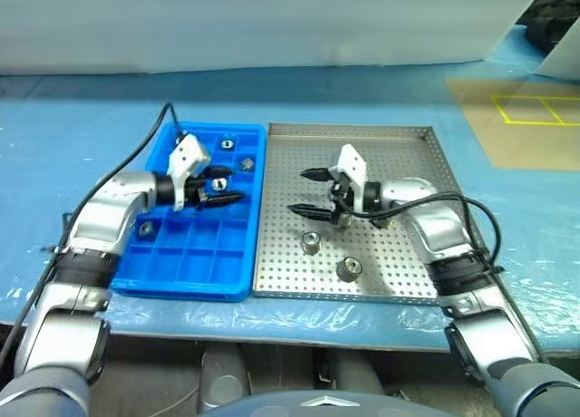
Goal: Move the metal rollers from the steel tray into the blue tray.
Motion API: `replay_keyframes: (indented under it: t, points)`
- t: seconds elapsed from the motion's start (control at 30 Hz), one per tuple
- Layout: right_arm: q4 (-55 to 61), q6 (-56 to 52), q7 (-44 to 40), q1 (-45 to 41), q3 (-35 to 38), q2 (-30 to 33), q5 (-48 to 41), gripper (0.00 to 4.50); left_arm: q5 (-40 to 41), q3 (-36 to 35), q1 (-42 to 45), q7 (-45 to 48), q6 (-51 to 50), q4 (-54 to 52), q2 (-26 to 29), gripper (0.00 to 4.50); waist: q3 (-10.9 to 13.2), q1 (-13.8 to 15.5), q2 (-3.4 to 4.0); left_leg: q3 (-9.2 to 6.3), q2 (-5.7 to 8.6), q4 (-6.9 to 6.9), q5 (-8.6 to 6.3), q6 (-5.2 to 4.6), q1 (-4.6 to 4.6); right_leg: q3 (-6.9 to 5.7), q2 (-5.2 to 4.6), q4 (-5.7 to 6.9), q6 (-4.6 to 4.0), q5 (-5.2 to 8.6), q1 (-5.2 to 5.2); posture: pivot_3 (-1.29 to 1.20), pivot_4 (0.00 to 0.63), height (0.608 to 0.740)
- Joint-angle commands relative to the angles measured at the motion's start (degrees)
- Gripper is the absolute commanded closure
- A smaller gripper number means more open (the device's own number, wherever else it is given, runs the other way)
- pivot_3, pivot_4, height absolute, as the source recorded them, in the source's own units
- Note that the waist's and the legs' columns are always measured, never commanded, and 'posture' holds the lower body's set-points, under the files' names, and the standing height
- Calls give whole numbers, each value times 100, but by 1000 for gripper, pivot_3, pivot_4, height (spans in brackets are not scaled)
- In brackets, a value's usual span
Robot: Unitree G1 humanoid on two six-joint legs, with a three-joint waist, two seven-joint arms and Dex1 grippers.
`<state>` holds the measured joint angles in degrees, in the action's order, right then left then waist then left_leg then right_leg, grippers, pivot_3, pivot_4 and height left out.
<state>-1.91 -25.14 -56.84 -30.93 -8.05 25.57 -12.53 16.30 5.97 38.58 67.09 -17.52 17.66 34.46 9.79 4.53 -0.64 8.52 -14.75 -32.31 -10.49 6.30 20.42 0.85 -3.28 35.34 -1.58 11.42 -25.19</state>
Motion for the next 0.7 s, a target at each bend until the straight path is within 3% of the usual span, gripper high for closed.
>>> replay_keyframes:
  t: [0.03, 0.33, 0.7]
  points:
    - [1149, -440, 361, 673, 329, 187, -263, 0, -263, 512, 514, 667, 516, 764, -393, 1071, -1, -75, 2, 1, 2, 5, 0, 0, -6, 4, 2, -3, 1, 1, 5, -284, 150, 740]
    - [2625, -1253, 1257, 1836, 839, 361, -499, 0, -678, 1055, 1065, 1618, 1274, 1942, -1163, 1071, 0, -516, 1, 22, 4, 6, -7, -13, -29, 64, 34, -32, 21, -14, 21, -472, 150, 740]
    - [3198, -1599, 1761, 2311, 1026, 435, -727, 0, -1274, 1350, 1068, 1956, 2120, 2619, -1513, 1071, -2, -662, 4, 26, 22, -6, -27, -48, -41, 80, 27, -68, 26, -26, 53, -538, 150, 740]
